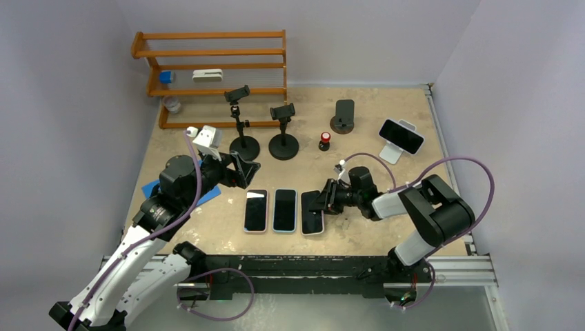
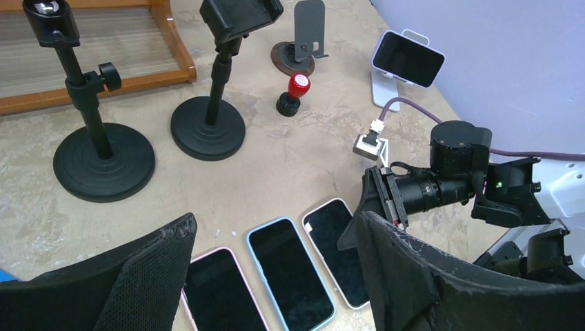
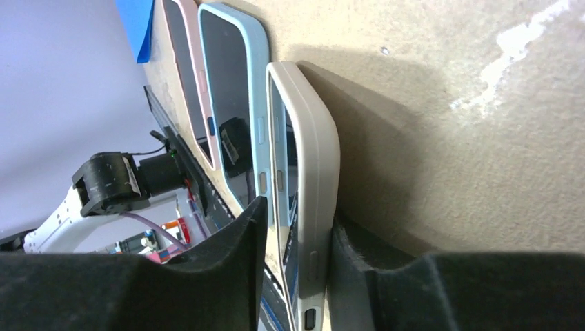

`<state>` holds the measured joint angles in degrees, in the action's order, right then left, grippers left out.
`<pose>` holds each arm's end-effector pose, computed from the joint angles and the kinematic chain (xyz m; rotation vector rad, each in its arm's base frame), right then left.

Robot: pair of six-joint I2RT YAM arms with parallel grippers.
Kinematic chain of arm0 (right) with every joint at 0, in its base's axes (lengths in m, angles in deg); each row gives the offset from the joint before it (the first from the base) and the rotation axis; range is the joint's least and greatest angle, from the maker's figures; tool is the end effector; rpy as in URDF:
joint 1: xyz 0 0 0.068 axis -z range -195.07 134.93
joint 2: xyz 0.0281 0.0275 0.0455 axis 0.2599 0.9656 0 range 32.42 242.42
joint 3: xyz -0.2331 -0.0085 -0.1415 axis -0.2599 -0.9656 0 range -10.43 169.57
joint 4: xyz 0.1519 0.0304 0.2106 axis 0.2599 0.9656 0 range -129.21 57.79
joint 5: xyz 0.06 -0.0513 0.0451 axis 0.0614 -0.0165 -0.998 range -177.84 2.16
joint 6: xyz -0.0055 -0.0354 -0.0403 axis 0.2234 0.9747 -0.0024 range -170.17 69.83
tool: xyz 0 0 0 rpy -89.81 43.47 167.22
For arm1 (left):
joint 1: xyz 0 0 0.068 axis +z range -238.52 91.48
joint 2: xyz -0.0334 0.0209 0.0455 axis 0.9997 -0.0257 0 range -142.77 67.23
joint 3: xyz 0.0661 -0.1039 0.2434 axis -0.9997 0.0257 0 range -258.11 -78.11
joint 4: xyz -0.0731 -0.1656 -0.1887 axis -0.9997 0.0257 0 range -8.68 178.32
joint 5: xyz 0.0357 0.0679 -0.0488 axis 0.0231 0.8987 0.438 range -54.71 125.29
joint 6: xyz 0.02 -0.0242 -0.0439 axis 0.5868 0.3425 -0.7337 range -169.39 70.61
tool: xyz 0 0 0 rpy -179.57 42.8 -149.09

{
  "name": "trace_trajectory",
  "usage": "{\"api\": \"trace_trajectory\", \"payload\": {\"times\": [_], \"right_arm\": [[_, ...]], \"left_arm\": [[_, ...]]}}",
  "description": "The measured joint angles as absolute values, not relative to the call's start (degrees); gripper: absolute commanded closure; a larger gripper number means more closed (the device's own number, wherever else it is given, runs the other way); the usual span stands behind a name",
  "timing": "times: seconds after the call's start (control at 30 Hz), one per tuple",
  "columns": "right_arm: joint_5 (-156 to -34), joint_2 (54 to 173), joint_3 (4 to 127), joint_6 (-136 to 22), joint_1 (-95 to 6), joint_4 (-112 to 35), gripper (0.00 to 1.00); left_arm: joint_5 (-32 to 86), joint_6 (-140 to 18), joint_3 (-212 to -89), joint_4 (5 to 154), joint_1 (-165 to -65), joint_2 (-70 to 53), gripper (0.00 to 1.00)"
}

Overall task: Remove the phone from the phone stand
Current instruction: Place the phone at the center of the board.

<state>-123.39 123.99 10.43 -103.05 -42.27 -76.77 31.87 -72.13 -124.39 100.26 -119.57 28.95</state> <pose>0.2139 0.1332 0.1097 0.1257 2.4059 1.4093 0.1315 -0.0816 0.3497 0.1765 1.8115 -0.7275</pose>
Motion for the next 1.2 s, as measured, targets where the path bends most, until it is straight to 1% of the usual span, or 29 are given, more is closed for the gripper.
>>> {"api": "trace_trajectory", "payload": {"times": [0.17, 0.33, 0.73, 1.2], "right_arm": [[-122.67, 123.75, 10.85, -102.83, -42.27, -77.56, 0.53], [-120.74, 122.72, 10.85, -102.64, -42.25, -77.49, 0.51], [-113.09, 116.65, 8.24, -102.14, -41.24, -75.35, 0.51], [-109.14, 110.42, 5.23, -102.14, -40.89, -72.29, 0.51]], "left_arm": [[31.87, -72.13, -124.39, 100.26, -119.57, 29.01, 0.18], [31.87, -72.13, -124.41, 100.26, -119.57, 28.99, 0.18], [31.87, -72.16, -124.39, 100.26, -119.57, 29.01, 0.18], [31.85, -72.27, -124.39, 100.26, -119.57, 29.21, 0.18]]}}
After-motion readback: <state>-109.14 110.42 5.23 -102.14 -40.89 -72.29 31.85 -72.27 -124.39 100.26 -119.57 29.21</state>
